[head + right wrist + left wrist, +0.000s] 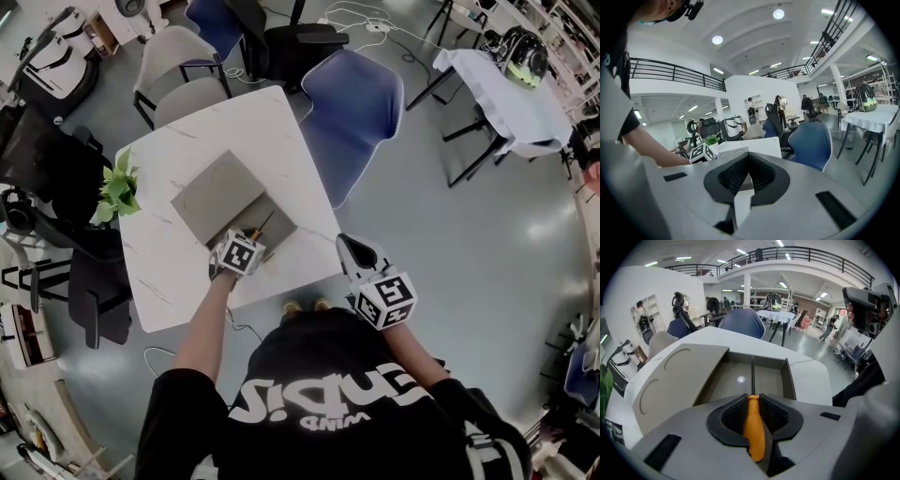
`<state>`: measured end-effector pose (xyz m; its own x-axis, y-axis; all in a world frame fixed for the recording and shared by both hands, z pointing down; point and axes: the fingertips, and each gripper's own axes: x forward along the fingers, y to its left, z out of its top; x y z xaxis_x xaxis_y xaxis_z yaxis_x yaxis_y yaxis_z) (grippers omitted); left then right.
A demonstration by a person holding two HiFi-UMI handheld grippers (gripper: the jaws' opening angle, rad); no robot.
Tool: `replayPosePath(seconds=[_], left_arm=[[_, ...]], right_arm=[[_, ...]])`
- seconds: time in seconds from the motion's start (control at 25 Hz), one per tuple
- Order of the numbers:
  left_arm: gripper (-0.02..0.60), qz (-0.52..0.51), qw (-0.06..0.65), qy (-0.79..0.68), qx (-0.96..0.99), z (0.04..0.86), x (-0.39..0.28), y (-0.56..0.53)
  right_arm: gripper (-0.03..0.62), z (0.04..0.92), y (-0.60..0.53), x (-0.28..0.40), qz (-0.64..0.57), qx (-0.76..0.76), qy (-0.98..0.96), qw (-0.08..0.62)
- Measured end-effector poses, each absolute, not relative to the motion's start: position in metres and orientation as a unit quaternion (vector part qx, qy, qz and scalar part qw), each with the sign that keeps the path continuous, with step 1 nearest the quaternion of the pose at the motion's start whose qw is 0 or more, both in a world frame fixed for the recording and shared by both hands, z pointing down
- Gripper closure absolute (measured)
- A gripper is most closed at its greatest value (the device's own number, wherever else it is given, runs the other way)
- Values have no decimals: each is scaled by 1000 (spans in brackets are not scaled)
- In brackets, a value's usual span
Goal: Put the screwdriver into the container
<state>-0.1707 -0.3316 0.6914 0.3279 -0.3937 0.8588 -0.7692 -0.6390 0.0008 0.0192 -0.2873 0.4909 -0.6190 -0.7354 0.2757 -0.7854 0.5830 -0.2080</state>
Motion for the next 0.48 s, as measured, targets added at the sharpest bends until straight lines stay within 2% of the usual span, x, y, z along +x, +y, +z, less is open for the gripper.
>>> replayPosePath(seconds=[0.48], left_arm=[[491, 457, 217, -366, 781, 705, -169, -335]], right_arm=[[582, 496, -290, 24, 164, 443, -877, 82]])
